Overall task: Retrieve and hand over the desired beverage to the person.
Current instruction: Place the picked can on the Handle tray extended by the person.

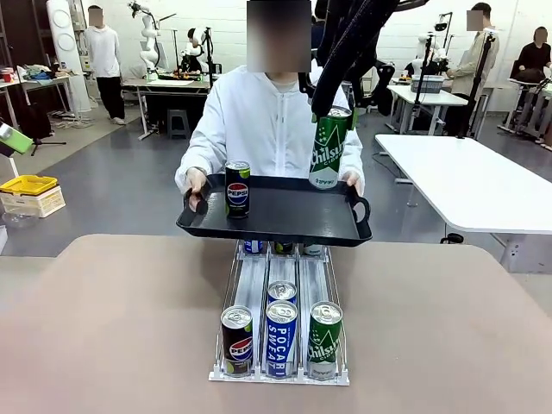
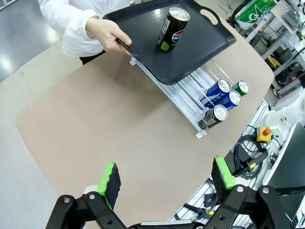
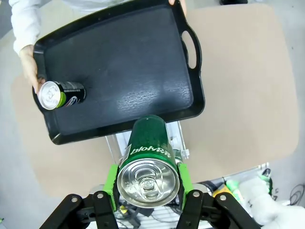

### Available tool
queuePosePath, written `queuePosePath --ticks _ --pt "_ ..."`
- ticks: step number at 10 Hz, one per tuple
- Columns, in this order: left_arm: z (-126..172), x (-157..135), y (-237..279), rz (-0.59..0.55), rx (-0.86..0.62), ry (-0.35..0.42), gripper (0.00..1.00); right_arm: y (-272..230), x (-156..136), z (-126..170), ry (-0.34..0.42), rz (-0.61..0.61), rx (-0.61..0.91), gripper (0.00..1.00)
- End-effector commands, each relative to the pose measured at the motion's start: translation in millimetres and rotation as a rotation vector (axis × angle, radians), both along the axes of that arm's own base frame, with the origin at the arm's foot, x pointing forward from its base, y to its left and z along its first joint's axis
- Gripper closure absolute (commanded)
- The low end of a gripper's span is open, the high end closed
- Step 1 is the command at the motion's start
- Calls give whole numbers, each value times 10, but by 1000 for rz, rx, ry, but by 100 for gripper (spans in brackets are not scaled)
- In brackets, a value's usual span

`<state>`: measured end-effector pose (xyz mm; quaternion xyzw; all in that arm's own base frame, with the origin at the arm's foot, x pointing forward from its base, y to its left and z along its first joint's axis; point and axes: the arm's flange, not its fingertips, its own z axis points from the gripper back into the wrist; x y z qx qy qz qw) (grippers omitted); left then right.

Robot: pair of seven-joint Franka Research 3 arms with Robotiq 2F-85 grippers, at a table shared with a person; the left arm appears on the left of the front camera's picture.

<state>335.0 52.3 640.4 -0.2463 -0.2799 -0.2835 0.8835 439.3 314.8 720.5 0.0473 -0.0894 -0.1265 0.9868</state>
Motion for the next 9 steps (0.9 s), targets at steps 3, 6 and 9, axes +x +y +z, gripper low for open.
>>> queuePosePath --ticks 3,6,9 --pt "3 11 2 -9 -11 -13 0 -20 -44 -9 -26 -27 -13 100" --pt "3 11 2 -9 -11 -13 0 -20 -44 -9 -26 -27 -13 100" --pt "3 11 2 -9 -11 -13 0 -55 324 41 37 81 3 42"
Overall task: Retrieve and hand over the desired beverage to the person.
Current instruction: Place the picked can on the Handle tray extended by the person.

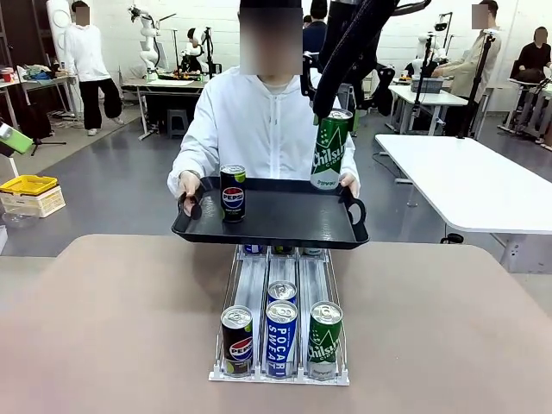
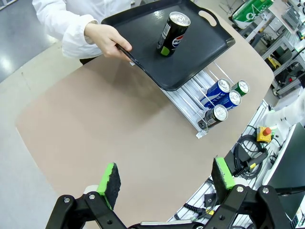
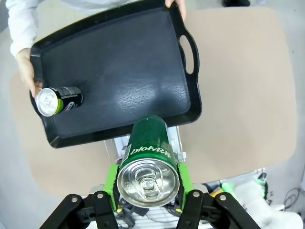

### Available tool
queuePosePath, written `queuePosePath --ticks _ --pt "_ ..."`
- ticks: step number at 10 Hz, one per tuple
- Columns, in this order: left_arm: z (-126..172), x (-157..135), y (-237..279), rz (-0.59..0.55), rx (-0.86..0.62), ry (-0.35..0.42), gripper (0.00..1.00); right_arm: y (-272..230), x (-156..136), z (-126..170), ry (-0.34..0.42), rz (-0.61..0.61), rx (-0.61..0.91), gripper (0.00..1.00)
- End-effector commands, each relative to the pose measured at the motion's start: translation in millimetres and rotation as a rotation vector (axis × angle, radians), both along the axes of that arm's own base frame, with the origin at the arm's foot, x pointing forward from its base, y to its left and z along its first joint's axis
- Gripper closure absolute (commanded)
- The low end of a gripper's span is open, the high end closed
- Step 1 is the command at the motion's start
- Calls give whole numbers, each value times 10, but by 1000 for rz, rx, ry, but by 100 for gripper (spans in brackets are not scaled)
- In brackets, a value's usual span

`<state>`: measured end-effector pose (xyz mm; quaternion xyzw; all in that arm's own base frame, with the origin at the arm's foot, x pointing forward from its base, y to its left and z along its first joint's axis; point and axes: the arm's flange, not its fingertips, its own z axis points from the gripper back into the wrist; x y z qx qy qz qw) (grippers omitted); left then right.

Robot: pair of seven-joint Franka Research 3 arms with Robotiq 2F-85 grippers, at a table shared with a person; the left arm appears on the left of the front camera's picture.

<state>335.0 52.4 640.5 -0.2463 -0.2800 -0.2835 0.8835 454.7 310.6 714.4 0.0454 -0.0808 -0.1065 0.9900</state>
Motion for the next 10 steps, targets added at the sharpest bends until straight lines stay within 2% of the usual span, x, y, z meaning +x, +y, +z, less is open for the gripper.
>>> queuePosePath --ticks 1,2,6,10 --pt "2 11 2 -9 -11 -12 0 26 309 98 20 44 8 42" --pt "2 11 2 -9 -11 -12 0 91 527 75 46 46 12 42" --pt "2 11 2 -9 -11 -12 0 217 1005 -237 95 30 -15 42" --pt "2 11 2 -9 -11 -12 0 382 1192 -660 147 46 -75 42"
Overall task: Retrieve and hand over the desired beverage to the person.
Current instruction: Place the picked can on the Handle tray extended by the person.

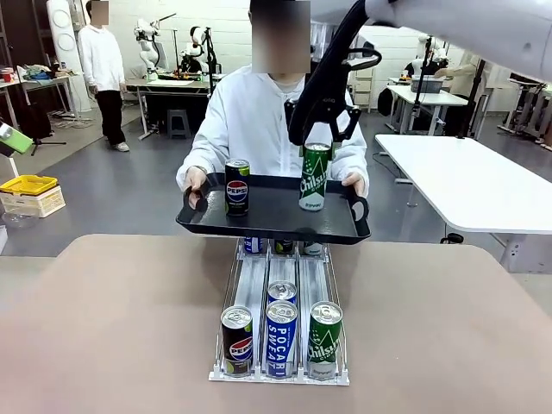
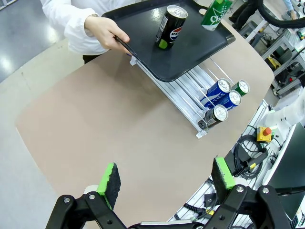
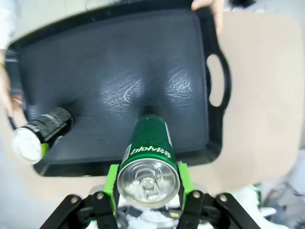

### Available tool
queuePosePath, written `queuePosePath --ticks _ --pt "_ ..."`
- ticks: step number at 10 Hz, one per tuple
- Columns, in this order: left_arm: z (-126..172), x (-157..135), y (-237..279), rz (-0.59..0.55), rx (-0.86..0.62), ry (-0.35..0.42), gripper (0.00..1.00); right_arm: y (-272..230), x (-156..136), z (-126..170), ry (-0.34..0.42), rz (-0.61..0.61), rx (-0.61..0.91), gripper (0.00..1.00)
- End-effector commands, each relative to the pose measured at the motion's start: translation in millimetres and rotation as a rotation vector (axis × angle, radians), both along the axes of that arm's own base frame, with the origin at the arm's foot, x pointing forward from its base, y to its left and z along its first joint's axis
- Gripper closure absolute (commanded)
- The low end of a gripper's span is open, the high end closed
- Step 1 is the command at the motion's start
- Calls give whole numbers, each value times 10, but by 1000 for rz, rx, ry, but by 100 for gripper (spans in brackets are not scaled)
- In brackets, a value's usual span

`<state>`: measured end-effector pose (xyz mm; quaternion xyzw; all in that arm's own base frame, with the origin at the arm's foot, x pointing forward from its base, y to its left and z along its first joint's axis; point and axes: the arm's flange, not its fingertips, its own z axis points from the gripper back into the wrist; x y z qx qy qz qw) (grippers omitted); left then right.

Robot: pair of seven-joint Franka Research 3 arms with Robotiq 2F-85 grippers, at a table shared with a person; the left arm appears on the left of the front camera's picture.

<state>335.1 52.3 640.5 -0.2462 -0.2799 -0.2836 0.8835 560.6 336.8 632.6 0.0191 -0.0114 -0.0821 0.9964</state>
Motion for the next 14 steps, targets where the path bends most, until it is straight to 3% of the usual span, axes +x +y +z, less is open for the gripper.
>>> queuePosePath --ticks 1,4,5,6,12,14 --pt "2 10 2 -9 -11 -12 0 132 157 54 22 1 -47 42" --pt "2 10 2 -9 -11 -12 0 115 221 -162 67 18 -59 42" --pt "2 10 2 -9 -11 -12 0 116 221 -167 63 43 -58 28" --pt "2 10 2 -9 -11 -12 0 115 204 -155 60 47 -60 0" --pt "2 10 2 -9 -11 -12 0 83 157 -68 58 60 -54 0" --pt "2 10 2 -9 -11 -12 0 -295 -256 435 37 174 -78 0"
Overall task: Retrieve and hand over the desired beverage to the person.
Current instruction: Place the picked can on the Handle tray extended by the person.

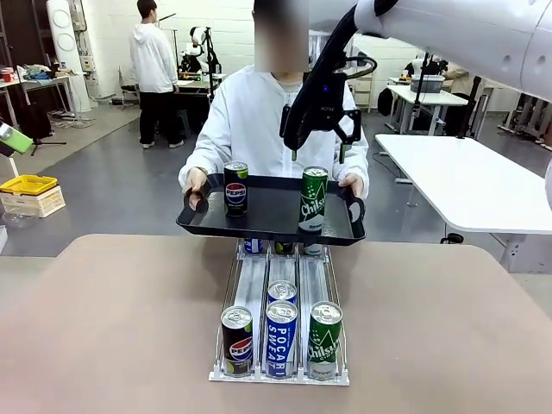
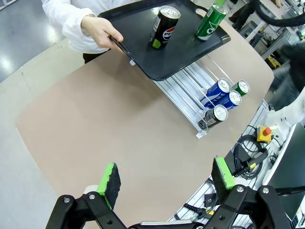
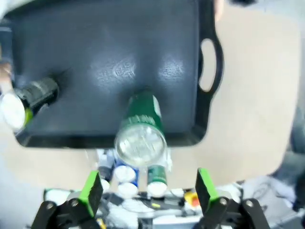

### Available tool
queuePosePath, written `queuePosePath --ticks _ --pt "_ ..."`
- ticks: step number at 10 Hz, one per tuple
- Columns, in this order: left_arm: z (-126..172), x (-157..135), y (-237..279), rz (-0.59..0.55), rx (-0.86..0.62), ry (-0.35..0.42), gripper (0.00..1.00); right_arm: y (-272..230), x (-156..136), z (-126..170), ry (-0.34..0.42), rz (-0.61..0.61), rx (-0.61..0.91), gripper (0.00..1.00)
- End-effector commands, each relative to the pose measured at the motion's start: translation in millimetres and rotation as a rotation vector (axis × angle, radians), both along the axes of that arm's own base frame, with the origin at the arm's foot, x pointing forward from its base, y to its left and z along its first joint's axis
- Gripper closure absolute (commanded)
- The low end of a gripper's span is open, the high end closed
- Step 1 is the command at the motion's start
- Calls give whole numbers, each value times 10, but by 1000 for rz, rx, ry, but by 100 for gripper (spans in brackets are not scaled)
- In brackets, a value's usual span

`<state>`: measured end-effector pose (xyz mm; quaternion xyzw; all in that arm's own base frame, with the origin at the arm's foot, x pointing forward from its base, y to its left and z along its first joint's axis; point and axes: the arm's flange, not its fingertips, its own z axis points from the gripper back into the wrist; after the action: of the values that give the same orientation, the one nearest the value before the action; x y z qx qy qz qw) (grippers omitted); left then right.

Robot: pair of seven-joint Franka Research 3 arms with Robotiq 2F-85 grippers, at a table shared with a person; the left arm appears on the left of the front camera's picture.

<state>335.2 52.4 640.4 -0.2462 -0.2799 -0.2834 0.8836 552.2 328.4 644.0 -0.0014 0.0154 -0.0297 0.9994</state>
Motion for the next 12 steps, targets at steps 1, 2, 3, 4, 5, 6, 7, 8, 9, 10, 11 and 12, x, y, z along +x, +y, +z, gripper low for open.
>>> queuePosePath --ticks 1,2,3,4,5,6,7,8,9,10,11,12 --pt "3 10 1 -9 -11 -13 0 -551 -420 557 -58 142 -82 0" --pt "3 10 1 -9 -11 -13 0 -940 -619 730 -81 210 -109 0" --pt "3 10 1 -9 -11 -13 0 -1359 -794 835 -80 271 -46 0" --pt "3 10 1 -9 -11 -13 0 -1675 -910 825 -71 329 11 0" --pt "3 10 1 -9 -11 -13 0 -1944 -999 737 -35 382 78 0" --pt "3 10 1 -9 -11 -13 0 -2171 -1099 603 -27 417 138 0" --pt "3 10 1 -9 -11 -13 0 -2375 -1219 480 -55 435 188 0" --pt "3 10 1 -9 -11 -13 0 -2577 -1325 365 -73 437 257 0" --pt "3 10 1 -9 -11 -13 0 -2701 -1317 262 -71 420 300 0" --pt "3 10 1 -9 -11 -13 0 -2772 -1323 205 -61 399 344 0" --pt "3 10 1 -9 -11 -13 0 -2842 -1287 190 -71 385 367 0" --pt "3 10 1 -9 -11 -13 0 -2817 -1184 208 -81 333 389 0"
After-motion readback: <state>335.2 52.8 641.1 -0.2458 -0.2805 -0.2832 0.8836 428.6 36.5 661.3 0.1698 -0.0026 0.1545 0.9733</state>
